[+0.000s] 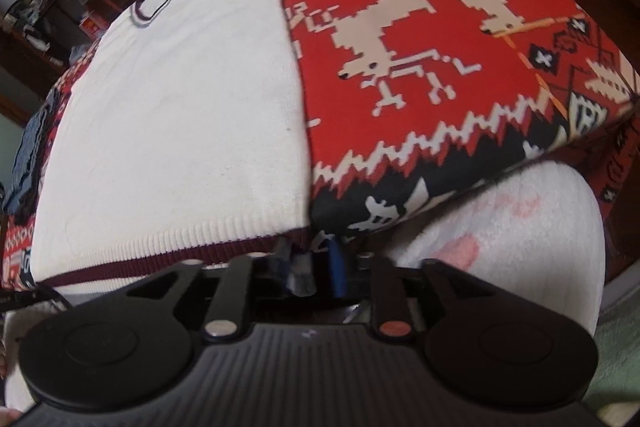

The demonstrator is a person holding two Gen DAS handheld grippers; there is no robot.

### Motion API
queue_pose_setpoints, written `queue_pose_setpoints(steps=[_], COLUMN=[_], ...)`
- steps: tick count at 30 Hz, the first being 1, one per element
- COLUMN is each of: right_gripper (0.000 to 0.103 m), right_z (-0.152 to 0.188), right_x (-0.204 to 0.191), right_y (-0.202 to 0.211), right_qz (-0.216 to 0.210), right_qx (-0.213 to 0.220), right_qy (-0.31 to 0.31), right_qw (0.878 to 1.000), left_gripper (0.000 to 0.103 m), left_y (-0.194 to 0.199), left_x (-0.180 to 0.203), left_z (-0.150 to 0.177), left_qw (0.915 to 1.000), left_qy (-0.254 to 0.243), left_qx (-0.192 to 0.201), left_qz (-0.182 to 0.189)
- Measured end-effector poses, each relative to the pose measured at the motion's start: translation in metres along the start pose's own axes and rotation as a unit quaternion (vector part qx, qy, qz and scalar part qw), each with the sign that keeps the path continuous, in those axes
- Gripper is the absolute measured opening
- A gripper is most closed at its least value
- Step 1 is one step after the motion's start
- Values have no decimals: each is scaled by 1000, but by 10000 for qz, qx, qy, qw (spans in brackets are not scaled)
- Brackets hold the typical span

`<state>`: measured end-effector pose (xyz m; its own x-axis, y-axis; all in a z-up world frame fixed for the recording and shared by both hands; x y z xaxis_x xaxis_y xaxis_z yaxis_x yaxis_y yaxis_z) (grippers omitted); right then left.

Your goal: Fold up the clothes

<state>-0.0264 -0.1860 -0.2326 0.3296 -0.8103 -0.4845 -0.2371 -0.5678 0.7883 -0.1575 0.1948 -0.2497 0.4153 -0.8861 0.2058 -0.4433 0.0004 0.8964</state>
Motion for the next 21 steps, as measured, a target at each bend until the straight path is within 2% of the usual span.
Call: queue_pose_setpoints(steps=[1,2,5,9,16,19,21], right_gripper=[29,30,31,31,32,32,36], right_z=[0,-1,-8,-28,-94,-132,-162], right_x=[-1,-1,-2,-11,-58,-81,-100], right_y=[3,7,20,43,79,85,84], right_qz=[-52,-55,44,62,-30,-10,-62], right_qx=[30,50,109,296,505,542,568], right_qy=[-27,-41,-7,236,1152,1661,2024], right_qw=[10000,10000,9999,9993,9921,9846,9776], left_gripper=[39,41,41,41,42,51,51], left_y=[5,12,30,51,72,67,55], left_x=[1,0,-1,-2,28,53,68], left_z=[0,-2,-9,-31,-115,-158,-187], left_qw=[9999,9997,9990,9978,9905,9837,9789], left_qy=[-72,-117,-194,-55,-250,-774,-1113], left_qx=[96,194,398,649,1207,1420,1508], left_qz=[-41,-76,-81,80,612,790,813])
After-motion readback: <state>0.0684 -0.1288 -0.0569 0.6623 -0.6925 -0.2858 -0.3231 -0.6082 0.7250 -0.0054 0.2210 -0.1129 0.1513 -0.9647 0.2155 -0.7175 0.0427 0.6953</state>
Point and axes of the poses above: each gripper's, at about its wrist camera, not at the fingertips, and y roughly against the way its jaws point, x to its right, z to its underside, the point moved 8 cm from there along -y, roughly the way its jaws point, and after that the axes turned 8 degrees about -z, right-handed, at the moved point
